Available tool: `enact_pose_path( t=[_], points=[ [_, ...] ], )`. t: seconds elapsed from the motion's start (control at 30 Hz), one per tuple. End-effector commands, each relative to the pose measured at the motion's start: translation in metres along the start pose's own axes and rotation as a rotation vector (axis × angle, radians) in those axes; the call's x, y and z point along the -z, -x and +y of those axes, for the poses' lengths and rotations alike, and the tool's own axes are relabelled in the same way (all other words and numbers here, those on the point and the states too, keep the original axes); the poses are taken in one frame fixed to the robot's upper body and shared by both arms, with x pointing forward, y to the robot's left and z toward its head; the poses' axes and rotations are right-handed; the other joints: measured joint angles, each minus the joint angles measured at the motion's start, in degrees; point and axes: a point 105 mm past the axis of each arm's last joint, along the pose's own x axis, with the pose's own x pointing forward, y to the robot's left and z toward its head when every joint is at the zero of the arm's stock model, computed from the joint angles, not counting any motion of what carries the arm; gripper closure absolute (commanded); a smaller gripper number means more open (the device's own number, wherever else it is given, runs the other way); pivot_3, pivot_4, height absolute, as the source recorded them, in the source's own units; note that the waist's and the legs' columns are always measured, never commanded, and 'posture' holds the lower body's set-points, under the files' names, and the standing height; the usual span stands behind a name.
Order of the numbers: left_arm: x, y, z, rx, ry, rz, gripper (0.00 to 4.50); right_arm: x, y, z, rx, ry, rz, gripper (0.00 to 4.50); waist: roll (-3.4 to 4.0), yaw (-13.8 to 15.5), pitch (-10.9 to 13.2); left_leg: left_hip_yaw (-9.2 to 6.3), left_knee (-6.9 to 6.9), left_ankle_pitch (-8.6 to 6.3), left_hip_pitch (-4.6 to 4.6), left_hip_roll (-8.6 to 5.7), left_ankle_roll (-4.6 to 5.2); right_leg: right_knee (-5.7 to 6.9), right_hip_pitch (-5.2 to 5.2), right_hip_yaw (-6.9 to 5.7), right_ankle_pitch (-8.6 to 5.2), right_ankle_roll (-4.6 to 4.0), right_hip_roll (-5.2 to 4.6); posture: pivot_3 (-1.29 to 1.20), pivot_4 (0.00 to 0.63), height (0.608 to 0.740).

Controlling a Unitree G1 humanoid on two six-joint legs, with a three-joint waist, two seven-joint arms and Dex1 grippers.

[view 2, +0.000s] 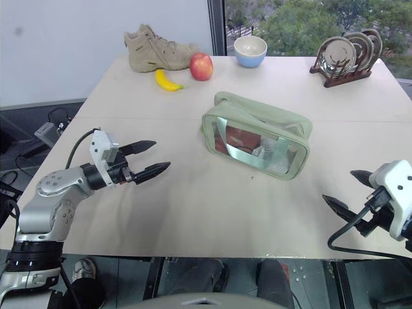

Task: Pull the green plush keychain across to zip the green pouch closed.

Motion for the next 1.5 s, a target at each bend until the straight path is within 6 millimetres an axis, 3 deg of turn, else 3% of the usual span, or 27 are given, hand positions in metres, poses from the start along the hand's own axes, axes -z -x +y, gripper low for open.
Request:
enact_pose_path(
  t=[0.03,0.37,0.6,0.9,1.0,1.07,1.1,1.13,1.27,1.5],
  points=[
    [-0.013,0.001,0.004,-0.008,-0.047,-0.035,0.02,-0.021,-0.001,-0.001,0.027,0.070,-0.072,0.00,0.00,-0.02,0.00,0.00,0.00,0.00,0.00,0.00,0.00,0.00,0.00,0.00,0.00,0.00,0.00,0.00,0.150,0.740],
    [-0.023,-0.010,-0.003,0.024,-0.028,-0.110,0.02,-0.084,-0.026,0.019,-0.105,0.020,-0.247,0.00,-0.02,-0.06,0.16,-0.01,-0.01,-0.02,-0.07,0.05,0.03,-0.07,-0.01,0.03,0.00,-0.01,0.00,0.00,0.150,0.740],
    [-0.026,-0.021,-0.005,0.048,-0.050,-0.126,0.02,-0.123,-0.068,0.024,-0.176,0.090,-0.285,0.00,-0.06,-0.28,0.30,0.01,0.00,-0.03,-0.09,0.06,0.04,-0.09,-0.03,-0.03,0.00,-0.01,-0.01,0.00,0.150,0.740],
    [-0.030,-0.035,-0.001,0.052,-0.102,-0.122,0.02,-0.131,-0.116,0.016,-0.196,0.226,-0.235,0.00,-0.14,-0.32,0.35,-0.01,0.02,-0.04,-0.20,0.02,0.07,-0.11,-0.10,-0.23,0.00,0.00,-0.08,0.00,0.150,0.740],
    [-0.029,-0.042,0.004,0.040,-0.129,-0.108,0.00,-0.128,-0.122,0.017,-0.230,0.257,-0.214,0.79,-0.14,-0.44,0.36,-0.03,0.03,-0.04,-0.20,0.02,0.07,-0.09,-0.11,-0.24,0.00,-0.01,-0.07,0.00,0.150,0.740],
    [-0.030,-0.052,0.018,-0.030,-0.120,-0.104,0.00,-0.123,-0.127,0.015,-0.236,0.288,-0.189,1.65,-0.14,-0.39,0.36,-0.02,0.04,-0.04,-0.19,0.02,0.07,-0.08,-0.10,-0.24,0.00,0.00,-0.07,0.00,0.150,0.740],
    [-0.030,-0.059,0.023,-0.060,-0.139,-0.094,0.00,-0.122,-0.129,0.014,-0.236,0.299,-0.184,2.31,-0.15,-0.40,0.36,-0.03,0.07,-0.04,-0.20,0.02,0.07,-0.07,-0.10,-0.24,0.01,0.00,-0.07,0.00,0.150,0.740],
    [-0.030,-0.065,0.027,-0.079,-0.156,-0.086,0.00,-0.121,-0.131,0.013,-0.238,0.311,-0.181,2.46,-0.15,-0.42,0.36,-0.02,0.09,-0.04,-0.20,0.02,0.07,-0.07,-0.10,-0.24,0.01,0.00,-0.07,0.00,0.150,0.740],
    [-0.029,-0.080,0.032,-0.106,-0.196,-0.065,0.00,-0.122,-0.132,0.014,-0.254,0.352,-0.186,4.28,-0.19,-0.72,0.38,-0.01,0.11,-0.04,-0.21,0.02,0.07,-0.04,-0.10,-0.21,0.01,0.00,-0.08,0.00,0.150,0.740],
    [-0.025,-0.102,0.036,-0.124,-0.267,-0.035,0.00,-0.122,-0.132,0.014,-0.267,0.417,-0.201,4.40,-0.20,-1.56,0.38,-0.04,0.13,-0.04,-0.25,0.01,0.07,-0.04,-0.11,-0.23,0.01,0.01,-0.10,0.00,0.150,0.740]
  ],
)
